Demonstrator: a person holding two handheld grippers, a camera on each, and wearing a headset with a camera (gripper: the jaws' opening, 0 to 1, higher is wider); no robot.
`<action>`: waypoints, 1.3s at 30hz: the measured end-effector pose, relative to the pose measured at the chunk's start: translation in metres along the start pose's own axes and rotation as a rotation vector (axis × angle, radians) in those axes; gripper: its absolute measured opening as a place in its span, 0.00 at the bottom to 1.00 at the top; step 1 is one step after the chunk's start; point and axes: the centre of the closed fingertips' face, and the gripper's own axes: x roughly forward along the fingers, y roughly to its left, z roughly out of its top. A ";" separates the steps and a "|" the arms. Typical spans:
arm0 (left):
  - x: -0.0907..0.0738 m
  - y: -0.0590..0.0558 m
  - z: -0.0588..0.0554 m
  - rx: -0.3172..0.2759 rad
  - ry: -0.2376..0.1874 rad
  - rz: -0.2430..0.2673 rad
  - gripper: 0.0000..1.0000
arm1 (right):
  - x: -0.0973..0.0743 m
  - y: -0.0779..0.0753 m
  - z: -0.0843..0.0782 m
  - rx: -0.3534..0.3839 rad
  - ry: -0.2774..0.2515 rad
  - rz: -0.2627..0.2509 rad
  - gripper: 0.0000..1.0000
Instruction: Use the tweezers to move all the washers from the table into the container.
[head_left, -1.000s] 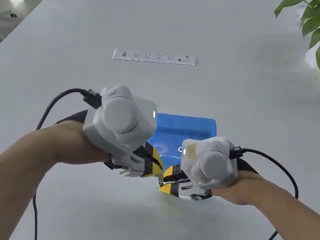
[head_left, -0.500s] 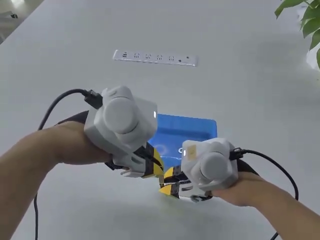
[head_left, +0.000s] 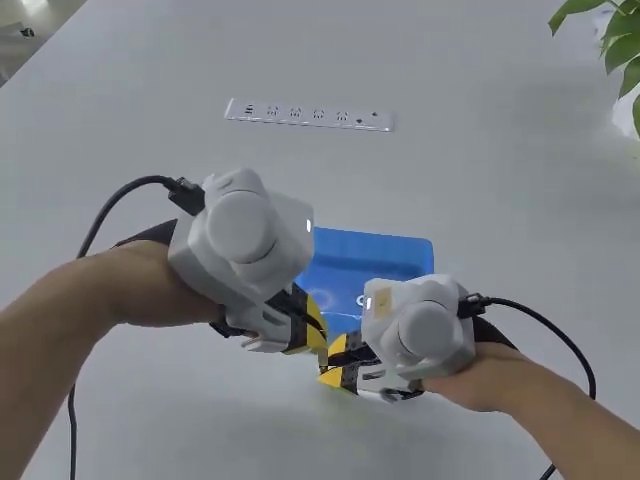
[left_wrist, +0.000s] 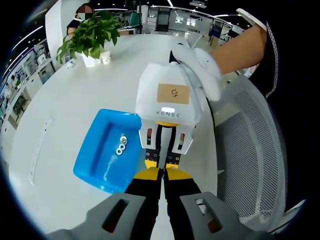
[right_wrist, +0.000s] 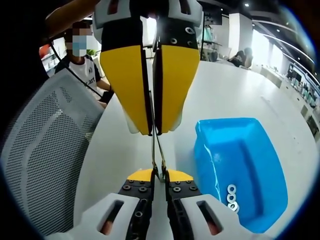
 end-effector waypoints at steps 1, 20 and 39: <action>0.000 0.000 0.000 0.000 0.000 -0.001 0.06 | 0.000 0.000 0.000 0.001 0.001 0.000 0.09; -0.002 -0.001 0.002 0.004 -0.003 -0.004 0.06 | -0.002 0.001 0.001 -0.003 0.002 0.001 0.09; -0.017 -0.008 0.013 0.014 -0.013 0.000 0.06 | -0.016 0.006 0.014 -0.020 -0.003 -0.008 0.09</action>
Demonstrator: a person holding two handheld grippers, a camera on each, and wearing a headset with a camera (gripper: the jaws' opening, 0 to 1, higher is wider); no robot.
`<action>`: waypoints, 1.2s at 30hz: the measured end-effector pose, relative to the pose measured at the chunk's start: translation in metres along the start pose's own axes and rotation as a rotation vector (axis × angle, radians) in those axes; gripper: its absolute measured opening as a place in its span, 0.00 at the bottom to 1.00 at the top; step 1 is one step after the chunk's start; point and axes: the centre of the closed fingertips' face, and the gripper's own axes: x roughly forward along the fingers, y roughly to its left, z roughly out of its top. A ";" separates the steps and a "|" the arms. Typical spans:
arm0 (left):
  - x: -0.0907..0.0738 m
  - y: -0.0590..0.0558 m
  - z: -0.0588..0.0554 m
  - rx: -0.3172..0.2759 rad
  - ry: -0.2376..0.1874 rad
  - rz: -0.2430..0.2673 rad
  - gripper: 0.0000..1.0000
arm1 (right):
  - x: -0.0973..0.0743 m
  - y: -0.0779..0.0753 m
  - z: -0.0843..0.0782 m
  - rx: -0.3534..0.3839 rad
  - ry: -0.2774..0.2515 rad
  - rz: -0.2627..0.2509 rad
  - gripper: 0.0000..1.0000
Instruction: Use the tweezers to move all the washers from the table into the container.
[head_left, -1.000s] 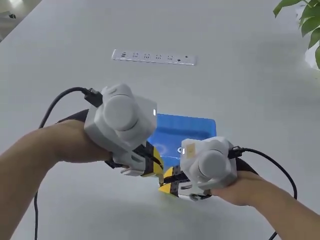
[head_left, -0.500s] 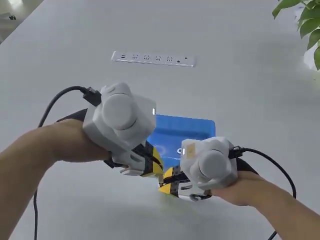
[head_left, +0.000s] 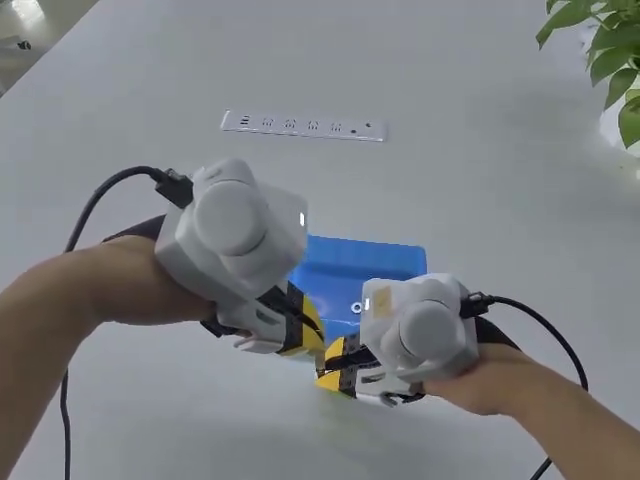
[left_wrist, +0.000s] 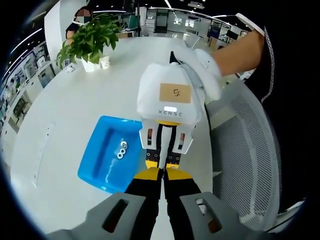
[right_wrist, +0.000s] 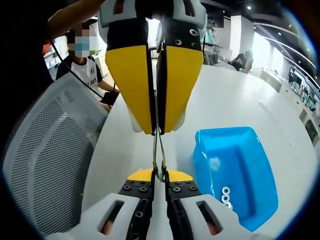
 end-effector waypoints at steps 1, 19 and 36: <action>-0.001 -0.001 0.000 0.000 0.000 0.000 0.06 | -0.001 0.000 0.001 0.003 -0.001 -0.001 0.09; -0.026 -0.002 0.020 0.011 -0.017 0.015 0.06 | -0.024 -0.001 0.022 -0.025 -0.013 -0.021 0.09; -0.038 0.016 0.043 0.058 -0.012 0.020 0.06 | -0.047 -0.024 0.034 -0.018 -0.032 -0.060 0.09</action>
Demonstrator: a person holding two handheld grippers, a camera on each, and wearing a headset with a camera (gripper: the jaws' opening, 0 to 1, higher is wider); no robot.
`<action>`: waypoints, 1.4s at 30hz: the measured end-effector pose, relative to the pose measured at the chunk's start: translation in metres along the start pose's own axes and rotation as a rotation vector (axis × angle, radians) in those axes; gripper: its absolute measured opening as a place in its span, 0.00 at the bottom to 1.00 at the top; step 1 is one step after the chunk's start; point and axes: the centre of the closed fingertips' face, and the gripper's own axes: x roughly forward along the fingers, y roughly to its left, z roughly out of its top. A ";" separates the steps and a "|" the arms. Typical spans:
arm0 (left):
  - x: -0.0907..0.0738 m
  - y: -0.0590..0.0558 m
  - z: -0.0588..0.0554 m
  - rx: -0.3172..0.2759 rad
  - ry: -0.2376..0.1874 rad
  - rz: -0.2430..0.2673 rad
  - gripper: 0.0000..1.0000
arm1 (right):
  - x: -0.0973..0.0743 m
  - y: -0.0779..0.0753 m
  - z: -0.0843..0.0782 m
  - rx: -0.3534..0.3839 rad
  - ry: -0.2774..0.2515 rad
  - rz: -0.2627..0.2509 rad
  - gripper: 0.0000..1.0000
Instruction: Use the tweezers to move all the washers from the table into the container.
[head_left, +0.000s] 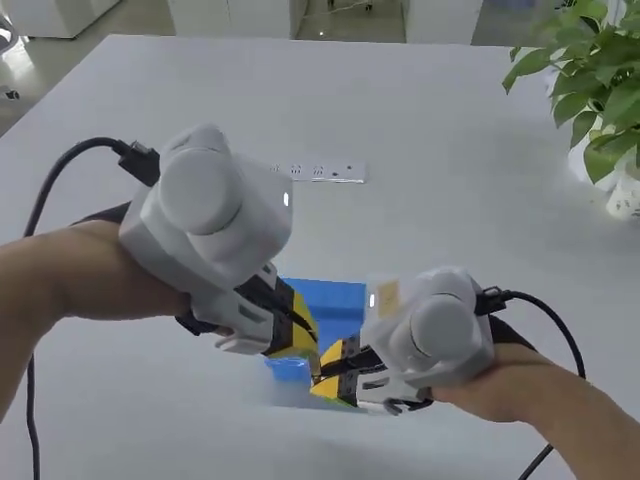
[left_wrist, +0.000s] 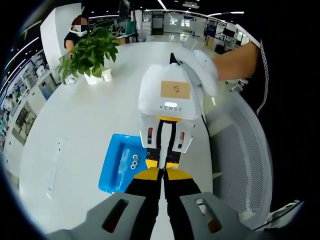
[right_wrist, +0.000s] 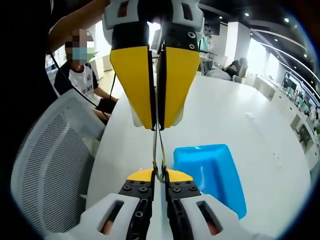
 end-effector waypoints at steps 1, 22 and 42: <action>0.000 0.002 0.001 0.000 0.000 0.001 0.06 | -0.001 -0.002 0.000 0.000 -0.002 -0.003 0.09; 0.006 0.035 0.010 0.023 0.004 0.010 0.06 | -0.005 -0.039 -0.004 0.002 0.001 -0.038 0.09; 0.036 0.058 -0.005 0.028 0.022 0.009 0.06 | 0.015 -0.062 -0.032 0.026 0.031 -0.019 0.09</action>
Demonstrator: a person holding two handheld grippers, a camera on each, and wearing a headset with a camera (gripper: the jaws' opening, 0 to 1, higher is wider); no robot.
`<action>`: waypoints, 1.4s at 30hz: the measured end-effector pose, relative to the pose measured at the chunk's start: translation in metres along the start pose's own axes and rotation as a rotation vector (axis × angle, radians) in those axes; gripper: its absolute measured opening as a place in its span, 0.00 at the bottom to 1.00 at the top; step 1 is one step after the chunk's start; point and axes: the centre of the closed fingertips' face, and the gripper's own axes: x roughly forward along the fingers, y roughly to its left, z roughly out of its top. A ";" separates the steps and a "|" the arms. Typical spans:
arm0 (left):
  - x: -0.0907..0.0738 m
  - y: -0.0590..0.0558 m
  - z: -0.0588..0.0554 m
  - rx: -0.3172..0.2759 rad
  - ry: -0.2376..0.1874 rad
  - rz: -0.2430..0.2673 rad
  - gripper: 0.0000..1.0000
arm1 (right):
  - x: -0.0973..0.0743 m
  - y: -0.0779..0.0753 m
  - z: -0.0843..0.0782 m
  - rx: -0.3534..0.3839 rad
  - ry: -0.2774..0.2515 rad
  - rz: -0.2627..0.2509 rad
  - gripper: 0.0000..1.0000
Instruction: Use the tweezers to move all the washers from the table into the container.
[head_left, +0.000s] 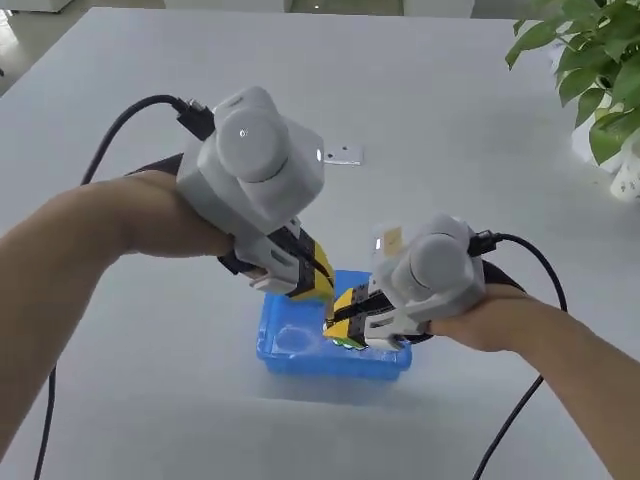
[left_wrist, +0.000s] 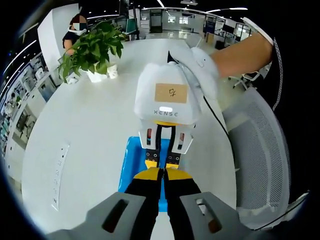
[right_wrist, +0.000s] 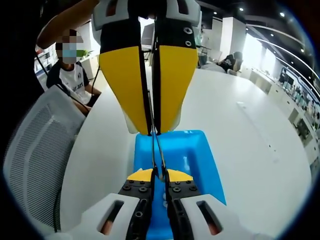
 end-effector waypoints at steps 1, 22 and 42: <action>0.001 0.001 -0.001 -0.002 0.001 -0.001 0.06 | 0.001 0.000 -0.001 0.001 0.003 0.002 0.09; 0.027 0.011 -0.022 -0.061 0.008 -0.015 0.06 | 0.026 -0.004 -0.025 0.005 0.074 0.060 0.10; 0.031 0.011 -0.023 -0.070 -0.004 -0.013 0.06 | 0.029 -0.005 -0.030 0.004 0.086 0.063 0.10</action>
